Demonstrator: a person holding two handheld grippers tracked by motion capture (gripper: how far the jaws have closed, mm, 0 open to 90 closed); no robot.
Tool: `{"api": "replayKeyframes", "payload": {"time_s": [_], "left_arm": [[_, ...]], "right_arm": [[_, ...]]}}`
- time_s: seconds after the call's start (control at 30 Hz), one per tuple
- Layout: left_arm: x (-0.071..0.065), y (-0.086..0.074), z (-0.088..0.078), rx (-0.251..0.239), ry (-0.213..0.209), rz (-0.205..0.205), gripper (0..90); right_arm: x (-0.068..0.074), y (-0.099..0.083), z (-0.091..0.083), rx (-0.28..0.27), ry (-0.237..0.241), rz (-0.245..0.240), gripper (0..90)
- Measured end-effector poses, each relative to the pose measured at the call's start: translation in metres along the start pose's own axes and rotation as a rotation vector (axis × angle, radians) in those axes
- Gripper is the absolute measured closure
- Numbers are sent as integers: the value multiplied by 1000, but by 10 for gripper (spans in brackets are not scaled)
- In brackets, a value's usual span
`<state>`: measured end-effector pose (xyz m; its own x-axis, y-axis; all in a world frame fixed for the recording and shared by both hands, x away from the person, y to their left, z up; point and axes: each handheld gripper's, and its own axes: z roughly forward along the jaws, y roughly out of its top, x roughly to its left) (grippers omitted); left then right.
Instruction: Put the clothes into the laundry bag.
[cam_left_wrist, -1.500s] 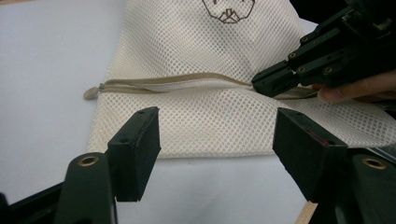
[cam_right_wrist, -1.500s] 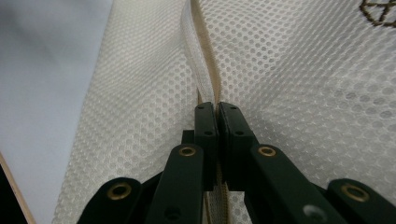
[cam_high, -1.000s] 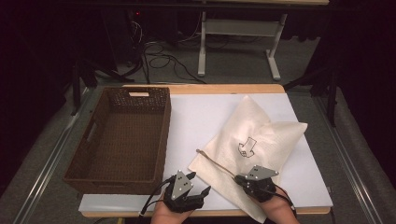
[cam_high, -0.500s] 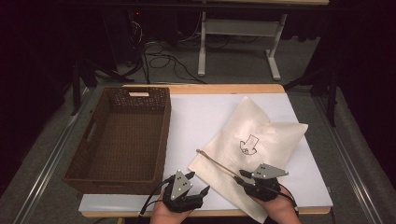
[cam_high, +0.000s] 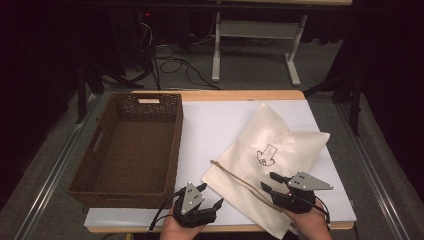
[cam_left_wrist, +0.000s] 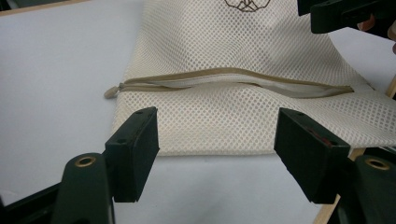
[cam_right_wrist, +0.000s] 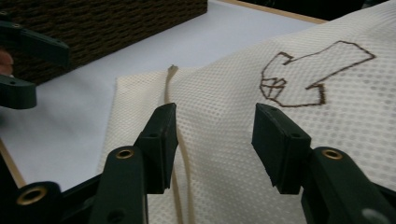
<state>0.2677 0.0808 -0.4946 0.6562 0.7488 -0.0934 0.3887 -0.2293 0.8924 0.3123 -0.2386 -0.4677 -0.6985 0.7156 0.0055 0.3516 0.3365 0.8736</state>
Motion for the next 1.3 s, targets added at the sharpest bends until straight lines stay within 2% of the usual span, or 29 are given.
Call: {"api": "replayKeyframes", "payload": {"time_s": [0.03, 0.13, 0.2, 0.43, 0.53, 0.63, 0.77, 0.83, 0.93, 1.0, 1.13, 1.27, 1.3], "left_arm": [[0, 0, 0, 0, 1, -4, 311], [0, 1, 1, -3, -9, -5, 310], [-2, 3, 3, -5, -19, -1, 306], [-5, 12, 13, -23, -59, -3, 274], [-8, 15, 21, -13, -77, 19, 233], [-10, 18, 28, -10, -78, 34, 202], [-12, 22, 33, -10, -83, 41, 194], [-13, 23, 33, -9, -86, 46, 195], [-13, 23, 31, -15, -84, 45, 197], [-12, 23, 30, -17, -79, 40, 201], [-10, 22, 28, -16, -68, 38, 204], [-9, 21, 25, -15, -57, 36, 205], [-9, 20, 25, -15, -56, 37, 206]], "right_arm": [[-2, -1, 0, -7, -7, -6, 490], [-7, -3, -4, -11, -40, 29, 448], [-10, -4, -7, -19, -63, 35, 425], [-25, -19, -30, -29, -168, 95, 376], [-35, -31, -41, -4, -227, 143, 345], [-45, -43, -50, 7, -266, 199, 288], [-52, -56, -50, 42, -259, 289, 244], [-54, -61, -46, 68, -260, 306, 240], [-54, -63, -41, 80, -243, 322, 250], [-51, -63, -35, 105, -228, 310, 266], [-44, -63, -19, 189, -203, 279, 270], [-42, -60, -15, 206, -209, 255, 324], [-42, -61, -15, 211, -209, 230, 354]]}}
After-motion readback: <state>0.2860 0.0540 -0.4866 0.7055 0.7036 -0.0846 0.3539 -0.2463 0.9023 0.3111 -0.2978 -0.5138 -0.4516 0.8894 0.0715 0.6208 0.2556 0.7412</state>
